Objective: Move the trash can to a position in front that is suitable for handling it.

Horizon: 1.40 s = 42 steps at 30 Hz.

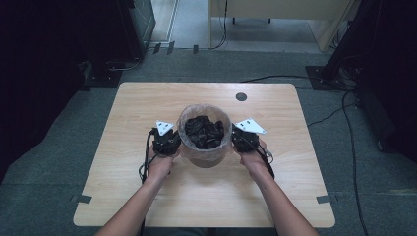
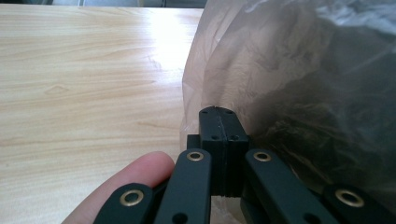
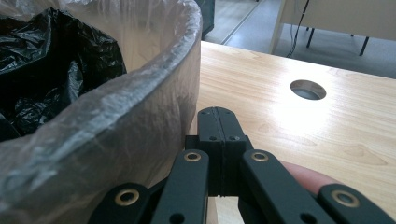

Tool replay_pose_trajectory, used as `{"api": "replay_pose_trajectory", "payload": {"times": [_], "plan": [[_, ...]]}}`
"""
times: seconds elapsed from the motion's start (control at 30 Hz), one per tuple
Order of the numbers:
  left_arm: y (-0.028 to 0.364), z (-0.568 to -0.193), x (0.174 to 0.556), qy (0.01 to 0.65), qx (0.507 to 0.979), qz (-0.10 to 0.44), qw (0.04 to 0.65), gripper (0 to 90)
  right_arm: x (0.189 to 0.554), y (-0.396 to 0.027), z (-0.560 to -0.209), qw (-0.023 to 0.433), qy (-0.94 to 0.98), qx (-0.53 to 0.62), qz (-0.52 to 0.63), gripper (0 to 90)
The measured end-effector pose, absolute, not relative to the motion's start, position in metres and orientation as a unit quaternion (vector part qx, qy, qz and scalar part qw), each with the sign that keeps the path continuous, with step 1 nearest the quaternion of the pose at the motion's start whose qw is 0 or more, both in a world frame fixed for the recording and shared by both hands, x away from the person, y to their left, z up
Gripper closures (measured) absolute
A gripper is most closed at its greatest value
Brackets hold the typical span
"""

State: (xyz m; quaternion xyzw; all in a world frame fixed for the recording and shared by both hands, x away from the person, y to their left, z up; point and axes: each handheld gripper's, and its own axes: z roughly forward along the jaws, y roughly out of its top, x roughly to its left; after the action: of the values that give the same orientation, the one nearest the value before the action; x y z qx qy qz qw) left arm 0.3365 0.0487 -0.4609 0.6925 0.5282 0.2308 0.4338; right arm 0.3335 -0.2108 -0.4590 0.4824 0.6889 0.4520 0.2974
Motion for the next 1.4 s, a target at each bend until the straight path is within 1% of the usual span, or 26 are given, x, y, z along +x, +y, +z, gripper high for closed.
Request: {"api": "replay_pose_trajectory", "payload": {"times": [0.43,0.77,0.87,0.93,1.03,1.07,1.1,1.17,1.2,1.27,1.33,1.4], "plan": [[0.044,-0.463,0.301,0.516,0.698,0.243,0.434,90.0,0.300,-0.217,-0.460,0.295,0.693,0.476,0.455,90.0],[0.043,-0.464,0.280,0.513,0.698,0.233,0.442,90.0,0.274,-0.222,-0.462,0.289,0.688,0.475,0.466,90.0],[0.043,-0.464,0.276,0.512,0.697,0.231,0.445,90.0,0.268,-0.225,-0.462,0.279,0.686,0.479,0.470,90.0],[0.042,-0.465,0.273,0.509,0.695,0.236,0.450,90.0,0.266,-0.228,-0.460,0.257,0.680,0.496,0.475,90.0],[0.042,-0.464,0.269,0.506,0.694,0.238,0.454,88.8,0.262,-0.230,-0.457,0.255,0.677,0.498,0.479,90.0],[0.043,-0.463,0.268,0.504,0.694,0.238,0.455,85.6,0.260,-0.230,-0.456,0.257,0.676,0.497,0.480,90.0],[0.044,-0.463,0.268,0.500,0.695,0.242,0.457,80.0,0.259,-0.232,-0.455,0.261,0.675,0.496,0.480,90.0],[0.048,-0.462,0.266,0.480,0.698,0.263,0.461,64.7,0.258,-0.236,-0.453,0.260,0.671,0.497,0.485,90.0],[0.052,-0.461,0.265,0.475,0.698,0.264,0.466,57.8,0.257,-0.238,-0.452,0.261,0.669,0.498,0.486,89.1],[0.059,-0.461,0.263,0.475,0.696,0.264,0.469,45.6,0.256,-0.243,-0.451,0.269,0.666,0.499,0.484,84.8],[0.066,-0.462,0.263,0.481,0.693,0.263,0.468,36.6,0.255,-0.251,-0.451,0.271,0.660,0.506,0.485,80.1],[0.073,-0.462,0.262,0.488,0.689,0.257,0.471,31.9,0.254,-0.260,-0.454,0.271,0.652,0.515,0.486,74.4]]}}
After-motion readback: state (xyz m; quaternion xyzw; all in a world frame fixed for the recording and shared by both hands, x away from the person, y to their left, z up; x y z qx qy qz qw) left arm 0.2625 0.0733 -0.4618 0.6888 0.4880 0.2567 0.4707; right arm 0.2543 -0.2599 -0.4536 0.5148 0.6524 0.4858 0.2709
